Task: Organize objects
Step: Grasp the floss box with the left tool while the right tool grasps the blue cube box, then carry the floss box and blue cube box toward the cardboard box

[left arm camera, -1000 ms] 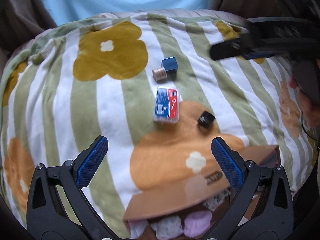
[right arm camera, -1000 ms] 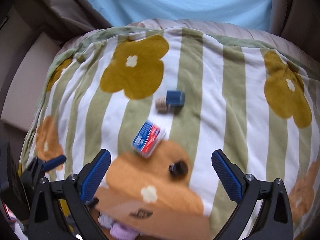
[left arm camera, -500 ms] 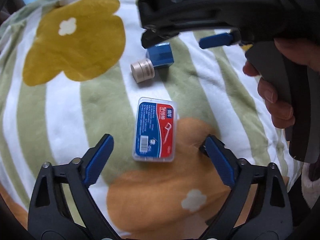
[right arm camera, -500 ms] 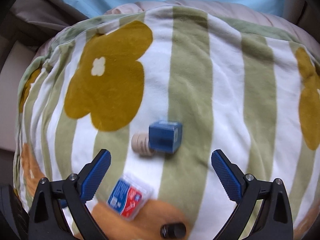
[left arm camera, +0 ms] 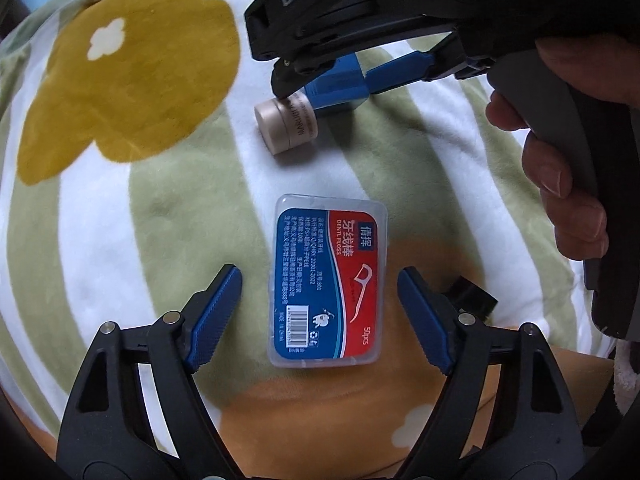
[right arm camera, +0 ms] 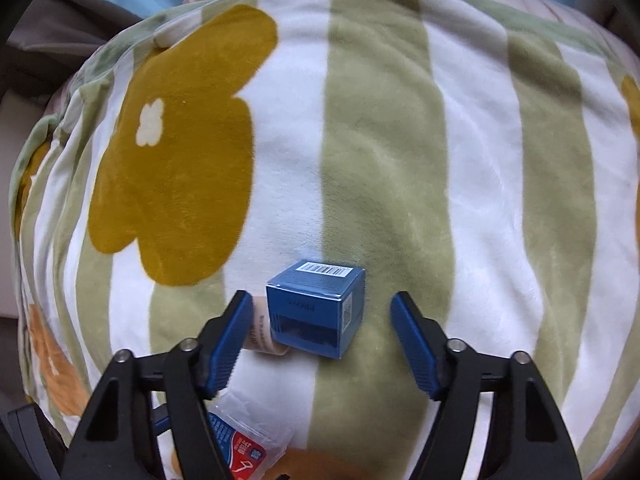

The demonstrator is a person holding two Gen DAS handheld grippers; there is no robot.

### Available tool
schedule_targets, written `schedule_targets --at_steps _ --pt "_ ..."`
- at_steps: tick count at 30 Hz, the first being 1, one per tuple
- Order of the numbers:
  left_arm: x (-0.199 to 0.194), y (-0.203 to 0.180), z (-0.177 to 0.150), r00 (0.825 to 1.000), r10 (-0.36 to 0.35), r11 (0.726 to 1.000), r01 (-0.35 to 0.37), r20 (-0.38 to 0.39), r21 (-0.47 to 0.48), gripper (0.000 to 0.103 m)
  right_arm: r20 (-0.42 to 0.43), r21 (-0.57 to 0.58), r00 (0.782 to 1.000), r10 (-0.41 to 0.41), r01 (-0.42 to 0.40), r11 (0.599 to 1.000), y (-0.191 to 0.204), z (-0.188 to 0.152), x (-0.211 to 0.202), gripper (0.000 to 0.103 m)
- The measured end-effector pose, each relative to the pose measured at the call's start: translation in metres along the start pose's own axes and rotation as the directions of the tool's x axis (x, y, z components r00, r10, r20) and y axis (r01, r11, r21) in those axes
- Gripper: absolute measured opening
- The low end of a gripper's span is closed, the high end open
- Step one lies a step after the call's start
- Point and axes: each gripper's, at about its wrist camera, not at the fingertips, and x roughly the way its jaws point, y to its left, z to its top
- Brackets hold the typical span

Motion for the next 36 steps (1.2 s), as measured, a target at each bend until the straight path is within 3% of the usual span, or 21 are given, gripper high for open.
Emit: schedule_targets --at_steps 2,6,19,28,36 --pt "0.002 -0.003 0.001 1.0 0.018 1.0 -0.018 0.002 0.015 0.068 0.002 0.016 1.0 0.004 -0.004 1.0 -0.004 -0.001 0.0 0.059" --pt "0.007 -0.007 0.002 0.999 0.044 0.998 -0.044 0.005 0.035 0.051 0.01 0.019 1.0 0.014 -0.014 1.0 -0.008 -0.002 -0.004 0.042" --pt "-0.001 -0.017 -0.001 0.999 0.038 0.998 -0.04 0.034 0.047 0.051 0.024 0.007 1.0 -0.008 0.008 1.0 -0.011 -0.015 -0.022 0.04" --pt "-0.025 -0.025 -0.006 0.996 0.036 0.998 -0.039 0.078 0.046 0.051 0.072 0.002 0.997 -0.017 0.017 1.0 -0.017 -0.026 -0.058 0.04" --pt "-0.068 -0.021 -0.015 0.99 0.05 0.998 -0.055 0.131 0.037 0.051 0.125 -0.043 0.992 -0.016 0.022 0.999 0.02 -0.028 -0.09 0.04"
